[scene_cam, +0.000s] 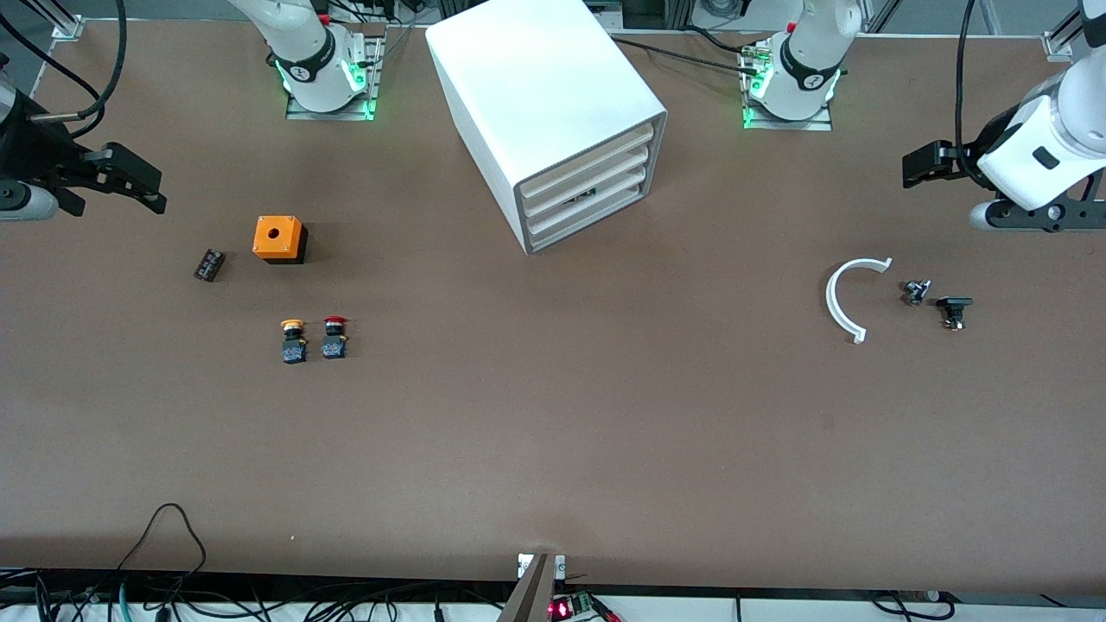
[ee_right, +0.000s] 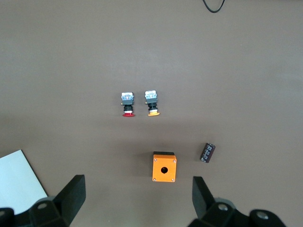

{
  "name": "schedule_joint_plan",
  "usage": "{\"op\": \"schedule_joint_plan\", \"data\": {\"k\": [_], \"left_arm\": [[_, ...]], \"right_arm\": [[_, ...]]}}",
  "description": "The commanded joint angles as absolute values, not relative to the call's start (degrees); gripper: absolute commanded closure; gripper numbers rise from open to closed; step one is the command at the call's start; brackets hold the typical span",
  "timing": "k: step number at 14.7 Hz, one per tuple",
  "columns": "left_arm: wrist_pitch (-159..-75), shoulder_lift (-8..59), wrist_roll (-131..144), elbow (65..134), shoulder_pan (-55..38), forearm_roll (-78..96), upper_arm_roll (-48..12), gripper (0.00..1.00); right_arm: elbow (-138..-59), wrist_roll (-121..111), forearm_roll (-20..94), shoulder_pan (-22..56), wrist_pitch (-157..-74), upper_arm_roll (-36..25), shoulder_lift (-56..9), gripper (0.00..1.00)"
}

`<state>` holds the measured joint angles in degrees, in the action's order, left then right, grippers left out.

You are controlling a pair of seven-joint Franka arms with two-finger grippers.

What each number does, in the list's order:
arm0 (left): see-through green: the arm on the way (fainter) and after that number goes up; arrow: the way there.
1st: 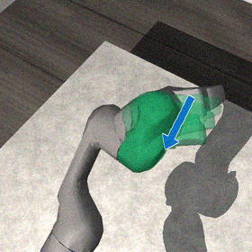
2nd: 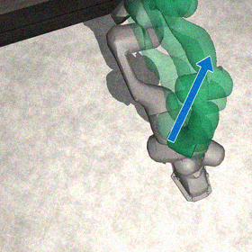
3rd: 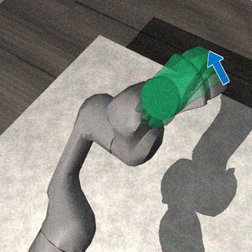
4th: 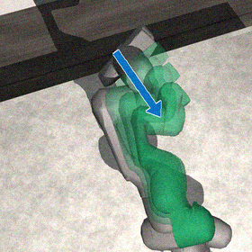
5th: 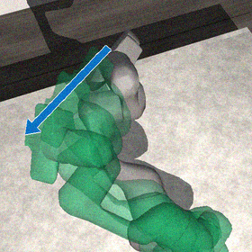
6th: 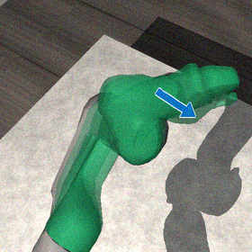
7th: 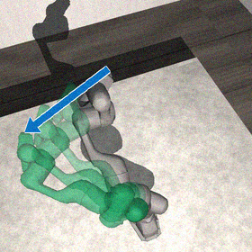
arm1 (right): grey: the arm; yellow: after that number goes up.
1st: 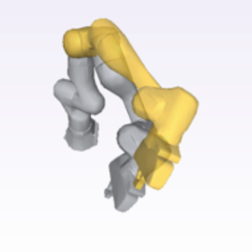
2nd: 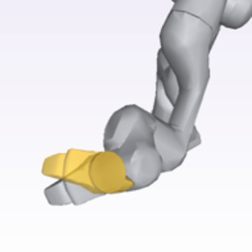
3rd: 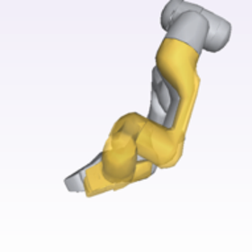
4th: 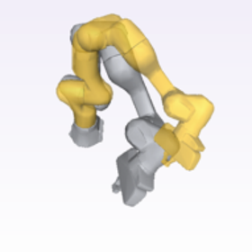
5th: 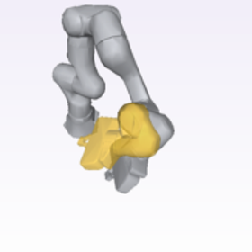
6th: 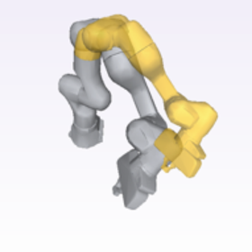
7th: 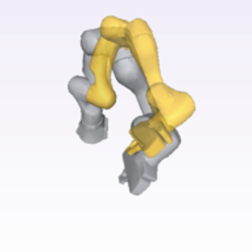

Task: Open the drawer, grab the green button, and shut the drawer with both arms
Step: 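Move the left gripper toward the handle of the white drawer cabinet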

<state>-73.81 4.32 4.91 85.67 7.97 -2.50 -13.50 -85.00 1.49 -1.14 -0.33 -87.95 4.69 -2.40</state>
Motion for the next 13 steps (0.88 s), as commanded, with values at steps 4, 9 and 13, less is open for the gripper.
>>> {"op": "schedule_joint_plan", "data": {"k": [4, 9, 13], "left_arm": [[-78.29, 4.92, 4.92, 85.07, 8.53, -1.32, -13.27, 0.0], [-91.04, 4.92, 5.01, 89.29, 10.11, 1.05, -13.18, 0.0], [-90.88, 5.18, 5.19, 89.82, 10.19, 0.97, -13.01, 0.0]], "right_arm": [[-83.5, 2.02, -1.76, -0.09, -88.51, 4.92, -2.9, 0.0], [-84.11, 0.18, -2.28, -0.7, -88.77, 4.57, -3.34, 0.0], [-84.55, -1.05, -2.37, -0.79, -87.98, 4.48, -7.45, 0.0]]}}
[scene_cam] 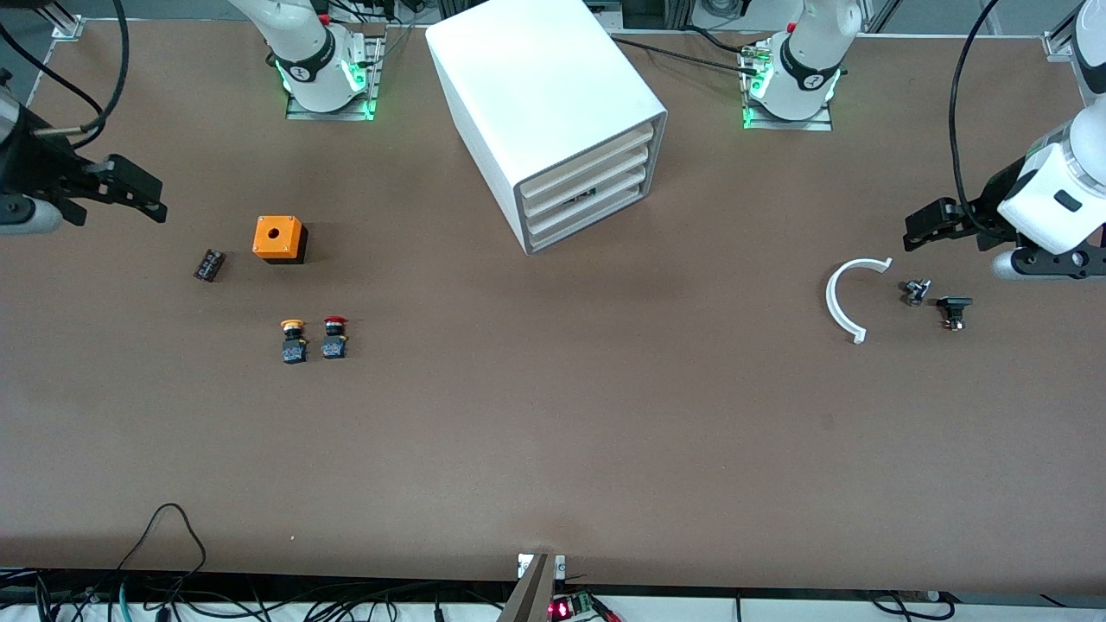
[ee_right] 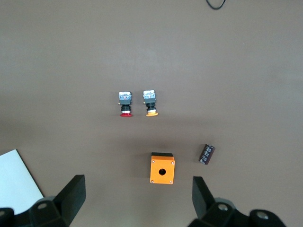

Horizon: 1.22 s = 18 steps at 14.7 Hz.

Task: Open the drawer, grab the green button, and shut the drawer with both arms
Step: 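Move the left gripper toward the handle of the white drawer cabinet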

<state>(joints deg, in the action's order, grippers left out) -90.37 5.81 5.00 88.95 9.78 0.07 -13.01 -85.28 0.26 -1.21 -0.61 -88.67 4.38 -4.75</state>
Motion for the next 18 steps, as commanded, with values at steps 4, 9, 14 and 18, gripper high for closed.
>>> {"op": "schedule_joint_plan", "data": {"k": [4, 9, 14, 18], "left_arm": [[-91.14, 6.68, 5.1, 88.77, 10.2, 0.44, -13.01, 0.0], [-90.71, 6.42, 5.1, 88.68, 10.37, 0.35, -12.83, 0.0], [-91.76, 6.59, 5.1, 88.77, 12.83, 0.7, -13.18, 0.0], [-91.76, 6.33, 5.27, 88.86, 12.74, 0.7, -13.89, 0.0]], "right_arm": [[-84.64, -0.44, -2.64, -0.62, -89.81, 4.48, -11.76, 0.0], [-84.46, 0.17, -2.72, -0.35, -93.6, 4.57, -17.66, 0.0], [-83.85, 3.77, -1.67, 0.09, -93.87, 4.92, -18.8, 0.0], [-82.63, 9.04, -1.67, 2.54, -96.15, 5.1, -18.98, 0.0]]}}
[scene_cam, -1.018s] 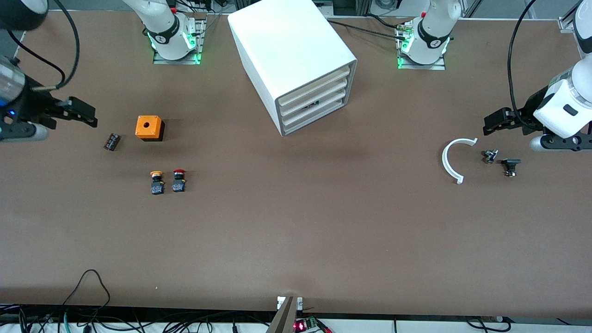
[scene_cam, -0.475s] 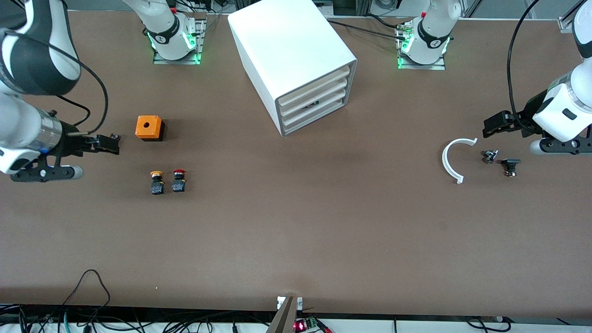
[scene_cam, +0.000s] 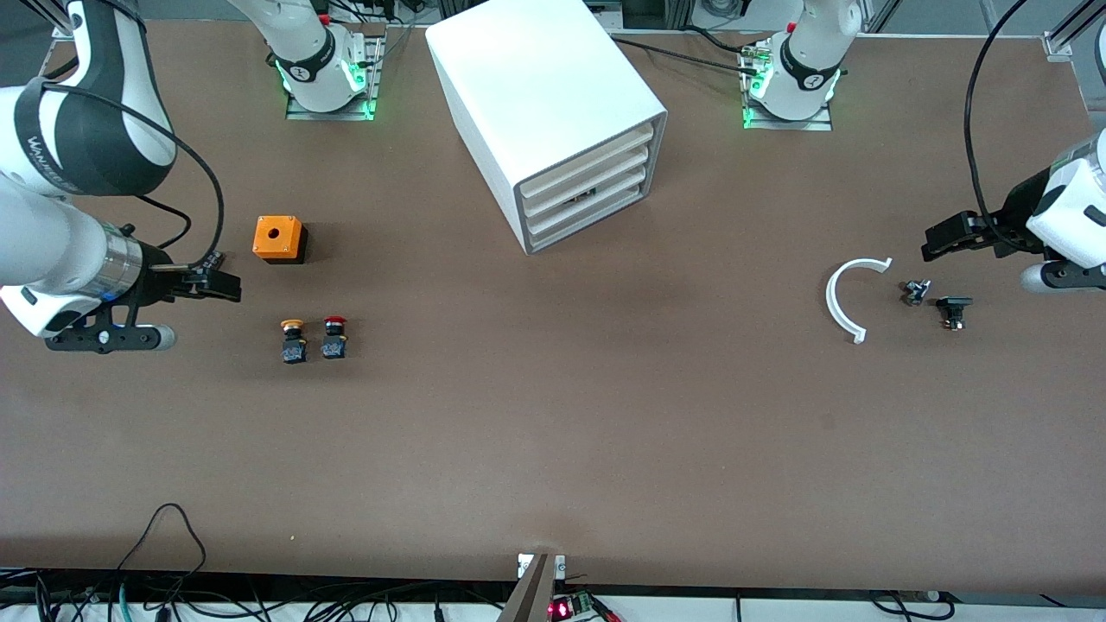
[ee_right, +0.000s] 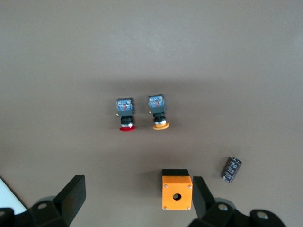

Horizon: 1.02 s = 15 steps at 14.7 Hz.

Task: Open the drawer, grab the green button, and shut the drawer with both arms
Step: 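Move the left gripper toward the handle of the white drawer cabinet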

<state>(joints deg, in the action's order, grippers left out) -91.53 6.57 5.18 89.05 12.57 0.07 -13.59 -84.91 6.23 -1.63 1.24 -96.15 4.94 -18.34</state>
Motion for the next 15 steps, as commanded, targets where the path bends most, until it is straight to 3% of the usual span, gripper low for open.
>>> {"op": "schedule_joint_plan", "data": {"k": [1, 15], "left_arm": [[-91.5, 6.24, 5.27, 88.86, 12.74, 0.7, -13.89, 0.0], [-91.06, 6.42, 5.27, 88.86, 12.39, 0.97, -13.97, 0.0]], "right_arm": [[-81.92, 10.88, -1.76, 4.64, -96.07, 5.1, -18.98, 0.0], [-81.04, 28.03, -1.58, 16.08, -97.82, 5.1, -19.07, 0.0]]}}
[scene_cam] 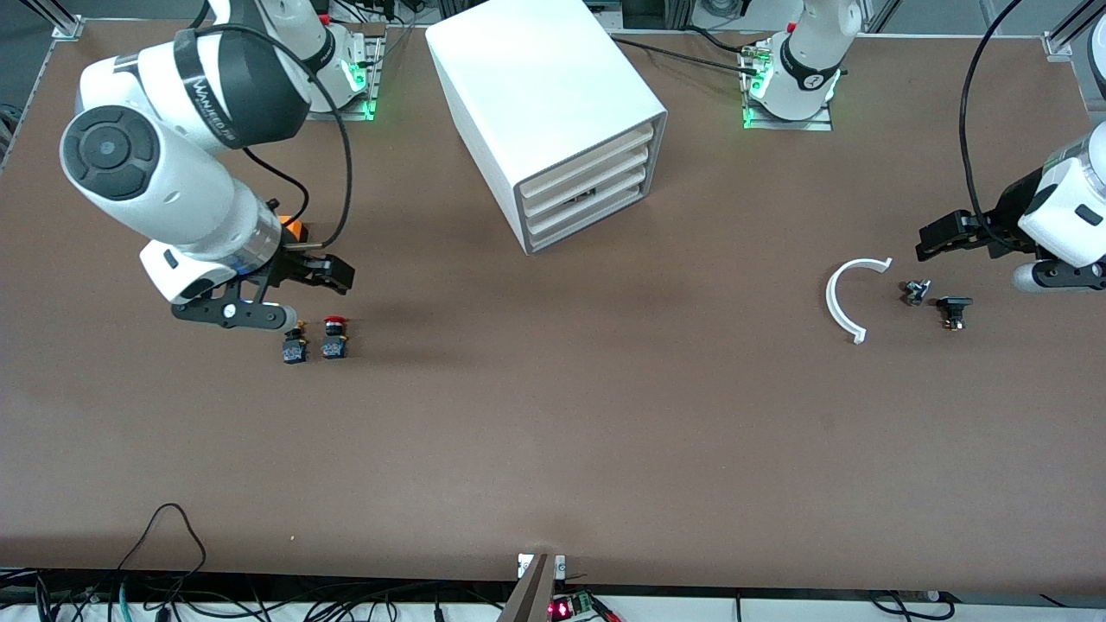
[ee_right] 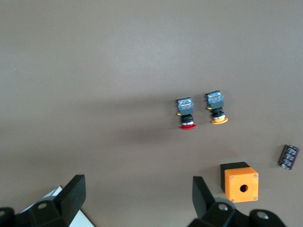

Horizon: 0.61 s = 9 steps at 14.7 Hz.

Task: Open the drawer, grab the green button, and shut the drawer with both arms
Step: 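Move the left gripper toward the handle of the white drawer cabinet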

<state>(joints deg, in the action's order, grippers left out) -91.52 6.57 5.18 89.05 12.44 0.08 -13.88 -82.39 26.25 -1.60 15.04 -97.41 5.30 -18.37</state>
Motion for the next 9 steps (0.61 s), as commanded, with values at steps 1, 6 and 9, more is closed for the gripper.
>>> {"op": "schedule_joint_plan", "data": {"k": [1, 6, 9], "left_arm": [[-91.05, 6.59, 5.19, 88.77, 12.39, 0.97, -13.97, 0.0], [-77.19, 8.52, 4.57, 88.77, 10.9, 9.55, -13.98, 0.0], [-75.06, 12.12, -1.63, 88.85, 11.25, 18.34, -13.98, 0.0]], "right_arm": [[-81.12, 28.56, -1.5, 16.34, -98.78, 5.1, -19.07, 0.0], [-81.56, 30.24, -1.67, 17.84, -101.51, 5.01, -20.21, 0.0], [-81.56, 30.32, -1.5, 18.37, -103.26, 5.1, -21.09, 0.0]]}}
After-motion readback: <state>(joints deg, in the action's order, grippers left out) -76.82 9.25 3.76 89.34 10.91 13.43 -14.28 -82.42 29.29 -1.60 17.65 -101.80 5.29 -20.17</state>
